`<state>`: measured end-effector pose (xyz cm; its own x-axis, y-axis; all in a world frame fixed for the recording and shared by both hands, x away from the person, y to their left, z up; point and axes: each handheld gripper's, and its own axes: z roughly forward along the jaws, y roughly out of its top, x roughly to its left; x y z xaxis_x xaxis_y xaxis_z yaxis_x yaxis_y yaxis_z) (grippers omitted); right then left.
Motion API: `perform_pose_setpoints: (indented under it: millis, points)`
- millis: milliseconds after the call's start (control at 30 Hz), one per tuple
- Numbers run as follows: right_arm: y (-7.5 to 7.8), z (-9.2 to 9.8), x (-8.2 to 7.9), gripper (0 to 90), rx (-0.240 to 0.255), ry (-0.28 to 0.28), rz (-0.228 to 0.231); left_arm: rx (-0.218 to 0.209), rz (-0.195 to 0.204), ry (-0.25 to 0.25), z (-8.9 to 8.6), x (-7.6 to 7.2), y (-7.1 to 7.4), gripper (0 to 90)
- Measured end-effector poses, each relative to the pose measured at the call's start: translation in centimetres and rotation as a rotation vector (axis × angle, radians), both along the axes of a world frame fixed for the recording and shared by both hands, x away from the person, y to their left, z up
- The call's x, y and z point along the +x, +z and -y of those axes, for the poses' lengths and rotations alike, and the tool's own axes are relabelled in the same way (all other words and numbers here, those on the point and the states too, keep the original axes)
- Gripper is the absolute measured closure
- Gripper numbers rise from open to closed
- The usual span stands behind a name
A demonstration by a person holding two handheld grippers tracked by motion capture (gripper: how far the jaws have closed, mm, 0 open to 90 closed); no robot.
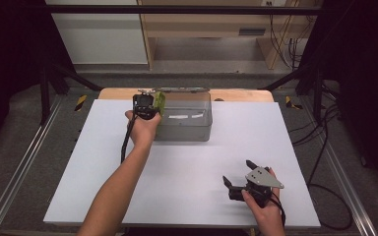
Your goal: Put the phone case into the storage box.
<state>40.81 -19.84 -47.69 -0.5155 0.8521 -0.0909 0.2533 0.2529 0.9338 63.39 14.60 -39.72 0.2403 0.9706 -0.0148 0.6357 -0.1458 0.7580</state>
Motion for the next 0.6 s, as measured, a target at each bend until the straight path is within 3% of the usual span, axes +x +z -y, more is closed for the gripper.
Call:
perform_pose_setpoints:
  millis: [600]
  points:
    - [-0.08, -0.13, 0.06, 4.5, -0.005, 0.003, -0.007, -0.014, 0.011, 0.003, -0.01, 0.37, -0.40, 76.8]
